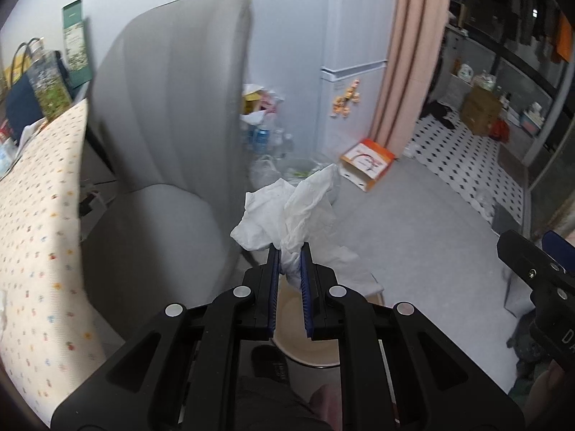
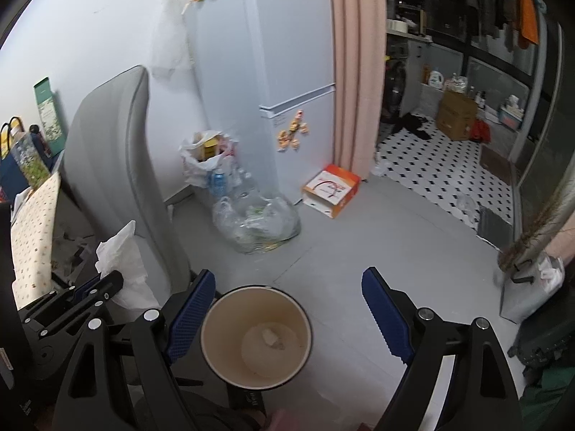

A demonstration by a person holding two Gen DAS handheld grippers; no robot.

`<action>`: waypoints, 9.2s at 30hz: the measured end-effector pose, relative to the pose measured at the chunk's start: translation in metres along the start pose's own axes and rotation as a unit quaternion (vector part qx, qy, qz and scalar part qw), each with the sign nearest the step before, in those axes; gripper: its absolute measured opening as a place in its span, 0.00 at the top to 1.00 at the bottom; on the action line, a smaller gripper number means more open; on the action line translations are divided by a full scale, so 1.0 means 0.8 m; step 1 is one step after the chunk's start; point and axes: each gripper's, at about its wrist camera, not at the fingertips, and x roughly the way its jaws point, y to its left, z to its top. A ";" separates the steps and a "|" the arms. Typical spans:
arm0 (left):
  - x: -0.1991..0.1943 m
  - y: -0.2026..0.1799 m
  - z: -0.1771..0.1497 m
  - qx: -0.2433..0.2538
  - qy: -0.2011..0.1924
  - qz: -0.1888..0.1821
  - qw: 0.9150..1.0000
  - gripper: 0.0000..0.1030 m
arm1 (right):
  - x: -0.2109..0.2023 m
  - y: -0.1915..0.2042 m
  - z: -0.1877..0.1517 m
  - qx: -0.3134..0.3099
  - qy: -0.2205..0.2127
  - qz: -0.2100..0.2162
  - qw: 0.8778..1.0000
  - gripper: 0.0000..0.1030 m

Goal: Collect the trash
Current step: 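Open the right tool to drop the packet while the left tool drops the tissue into the bin, then move both tools back to the remaining trash on the table, then close the left tool on a white tissue while the right tool grasps a white napkin, then carry the tissue and napkin over to the beige trash bin, then open the right tool over the bin to drop the white napkin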

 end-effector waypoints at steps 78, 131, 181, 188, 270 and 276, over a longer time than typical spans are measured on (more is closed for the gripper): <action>-0.286 0.396 -0.167 -0.291 -0.131 0.240 0.917 0.06 | -0.188 0.371 -0.084 -0.218 -0.051 0.241 0.944 0.08; -0.229 0.591 -0.254 -0.422 -0.061 0.262 0.866 0.72 | -0.111 0.582 -0.175 -0.338 0.078 0.299 0.889 0.74; -0.339 0.379 -0.187 -0.306 -0.166 0.259 0.901 0.96 | -0.248 0.382 -0.106 -0.256 -0.047 0.308 0.915 0.96; -0.326 0.356 -0.172 -0.291 -0.164 0.242 0.911 0.96 | -0.243 0.356 -0.093 -0.239 -0.051 0.296 0.923 0.96; 0.019 0.051 0.008 -0.043 0.006 0.046 0.998 0.96 | 0.055 0.046 -0.003 -0.018 0.059 0.060 0.996 0.55; 0.019 0.034 0.006 -0.033 0.009 0.032 0.999 0.96 | 0.045 0.027 -0.006 -0.006 0.053 0.040 0.998 0.52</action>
